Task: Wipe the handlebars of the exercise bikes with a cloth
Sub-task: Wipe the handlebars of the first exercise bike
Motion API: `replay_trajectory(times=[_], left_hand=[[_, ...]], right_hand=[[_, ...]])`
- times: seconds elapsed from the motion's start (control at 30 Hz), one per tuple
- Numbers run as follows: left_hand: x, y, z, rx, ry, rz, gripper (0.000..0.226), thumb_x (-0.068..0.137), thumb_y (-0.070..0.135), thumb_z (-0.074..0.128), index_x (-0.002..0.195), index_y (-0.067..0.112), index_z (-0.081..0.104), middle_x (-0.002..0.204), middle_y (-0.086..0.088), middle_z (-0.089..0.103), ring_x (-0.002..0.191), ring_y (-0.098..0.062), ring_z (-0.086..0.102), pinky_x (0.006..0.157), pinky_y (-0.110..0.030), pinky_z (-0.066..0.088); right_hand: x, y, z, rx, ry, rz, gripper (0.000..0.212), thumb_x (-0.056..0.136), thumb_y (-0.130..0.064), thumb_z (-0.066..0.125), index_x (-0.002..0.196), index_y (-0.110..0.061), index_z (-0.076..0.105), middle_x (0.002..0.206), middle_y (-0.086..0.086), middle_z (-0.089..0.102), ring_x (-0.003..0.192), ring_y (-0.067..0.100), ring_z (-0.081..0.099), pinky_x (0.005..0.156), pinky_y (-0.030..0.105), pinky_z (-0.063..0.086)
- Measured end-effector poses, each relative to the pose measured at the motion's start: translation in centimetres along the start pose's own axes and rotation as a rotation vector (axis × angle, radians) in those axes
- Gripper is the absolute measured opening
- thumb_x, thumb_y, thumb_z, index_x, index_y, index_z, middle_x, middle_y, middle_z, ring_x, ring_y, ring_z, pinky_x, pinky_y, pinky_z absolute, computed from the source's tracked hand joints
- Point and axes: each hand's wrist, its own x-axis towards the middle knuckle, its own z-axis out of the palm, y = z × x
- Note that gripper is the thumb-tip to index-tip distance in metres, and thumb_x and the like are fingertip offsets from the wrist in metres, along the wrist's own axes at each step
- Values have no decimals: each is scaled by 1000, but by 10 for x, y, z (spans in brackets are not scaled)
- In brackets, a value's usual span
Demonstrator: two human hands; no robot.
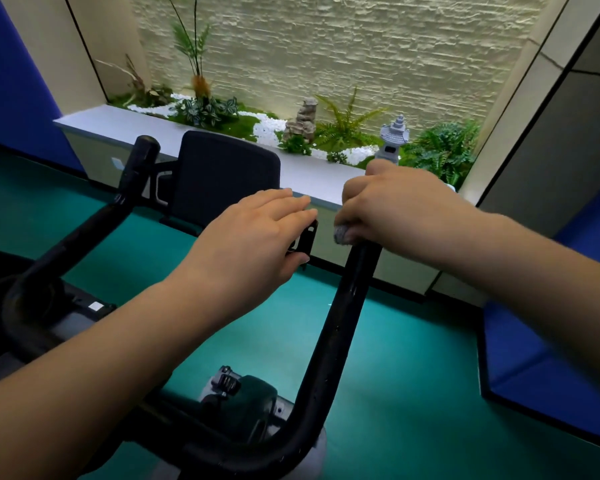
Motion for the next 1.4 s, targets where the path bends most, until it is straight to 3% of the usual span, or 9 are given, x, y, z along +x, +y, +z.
replay_trajectory(times=[0.17,0.4,0.6,0.7,0.9,1.0,1.13,1.27,1.4], left_hand=[[-3,-2,-2,2,-2,-3,55,77,25,76,128,9,59,133,-8,58,126,-28,52,105,-43,40],[-7,-3,-3,-4,3,-2,54,78,22,75,128,9,59,134,-8,57,127,-27,52,104,-44,40],[-15,-5,1,2,-18,10,55,79,23,73,130,10,57,141,-7,50,128,-27,51,106,-41,37],[-17,-5,-1,-1,-35,18,52,81,20,71,130,9,58,143,-9,47,128,-28,50,105,-42,39],[-20,-1,0,-6,-45,8,52,79,6,64,130,7,56,145,-10,45,129,-28,49,103,-42,41],[-21,-1,-1,-4,-54,-4,53,81,5,62,132,8,54,146,-9,43,130,-27,48,106,-40,38],[-20,3,-2,-21,-52,-36,48,84,8,61,131,8,55,146,-9,44,129,-27,49,105,-40,39],[-19,9,1,-11,-39,-61,46,83,10,66,128,5,58,142,-10,48,126,-27,52,104,-34,32],[-18,10,0,9,-46,-63,44,80,8,70,123,3,62,138,-12,52,122,-29,56,102,-33,31]], right_hand=[[-1,-14,5,27,-90,-50,10,88,-39,58,90,-33,66,80,-15,53,84,15,36,59,31,38],[16,-10,-10,-147,-145,10,12,86,-36,59,84,-27,67,82,-9,65,84,18,39,48,27,19],[5,-36,-3,-41,-254,8,16,88,-36,57,93,-25,68,89,-4,64,86,17,32,57,30,33],[5,-26,-5,-59,-165,96,12,86,-29,57,82,-21,66,80,-5,62,82,19,32,59,34,43],[-20,-48,13,89,-60,67,15,93,-36,53,97,-33,67,85,-11,54,83,18,33,68,39,48],[-29,-39,24,199,183,166,14,90,-37,61,99,-35,71,92,-9,62,87,23,44,66,38,48],[-46,-32,45,403,552,414,26,86,-27,68,111,-21,72,98,4,58,90,29,53,69,38,48],[-68,-72,77,619,634,520,33,83,-21,69,116,-19,69,96,3,50,85,21,51,72,40,50],[-81,-94,87,700,603,486,34,82,-13,72,116,-19,69,92,-2,47,83,12,47,72,26,45]])
